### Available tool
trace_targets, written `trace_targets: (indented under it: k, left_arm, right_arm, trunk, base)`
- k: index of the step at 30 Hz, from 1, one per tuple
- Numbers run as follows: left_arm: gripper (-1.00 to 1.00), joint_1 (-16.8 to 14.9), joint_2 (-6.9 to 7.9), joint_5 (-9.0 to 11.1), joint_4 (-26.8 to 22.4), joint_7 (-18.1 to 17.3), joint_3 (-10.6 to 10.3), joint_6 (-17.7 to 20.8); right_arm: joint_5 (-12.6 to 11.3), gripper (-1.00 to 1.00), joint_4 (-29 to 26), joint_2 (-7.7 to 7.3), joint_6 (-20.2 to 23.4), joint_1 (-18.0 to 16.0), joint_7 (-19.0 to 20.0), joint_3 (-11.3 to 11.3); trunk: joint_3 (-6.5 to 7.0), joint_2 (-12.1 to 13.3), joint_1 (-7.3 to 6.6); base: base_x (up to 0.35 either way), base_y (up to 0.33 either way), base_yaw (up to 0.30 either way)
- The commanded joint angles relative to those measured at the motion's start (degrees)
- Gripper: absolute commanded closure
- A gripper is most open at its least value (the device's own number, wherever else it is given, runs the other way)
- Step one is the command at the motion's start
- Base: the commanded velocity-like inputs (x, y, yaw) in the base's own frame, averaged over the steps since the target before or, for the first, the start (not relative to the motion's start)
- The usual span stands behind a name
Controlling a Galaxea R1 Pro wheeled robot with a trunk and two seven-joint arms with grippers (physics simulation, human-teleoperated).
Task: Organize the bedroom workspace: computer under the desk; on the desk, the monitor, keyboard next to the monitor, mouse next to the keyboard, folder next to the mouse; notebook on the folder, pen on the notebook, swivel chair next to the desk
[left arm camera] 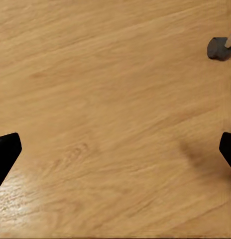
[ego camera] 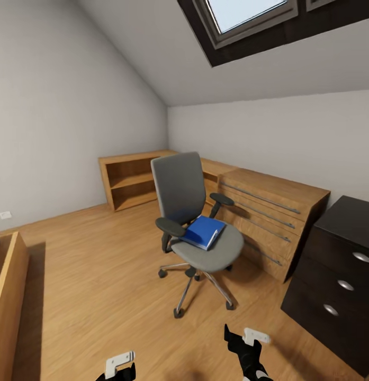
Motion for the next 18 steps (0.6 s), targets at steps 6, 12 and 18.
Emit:
trace_targets:
  k: [6,12,18]
  left_arm:
    - [-1.0,-0.01,0.01,0.5,2.22,0.01,0.04,-0.25]
    - [-1.0,-0.01,0.09,0.5,4.65,-0.01,0.04,-0.25]
    - [-1.0,-0.01,0.11,0.42,5.17,-0.08,0.03,-0.41]
  right_arm:
    - [-0.18,-1.0,0.14,0.07,-0.17,-0.04,0.01,-0.11]
    - [-0.1,-1.0,0.23,0.2,-0.14,0.01,0.01,-0.05]
    - [-0.09,-1.0,0.23,0.18,-0.15,0.02,0.01,-0.08]
  trunk:
    - [1.03,2.4,-1.33]
    - [2.1,4.8,-2.65]
    - [3.18,7.21,-3.97]
  base:
    - [0.0,0.0,-0.3]
    - [0.0,0.0,-0.3]
    - [-0.049,0.0,-0.3]
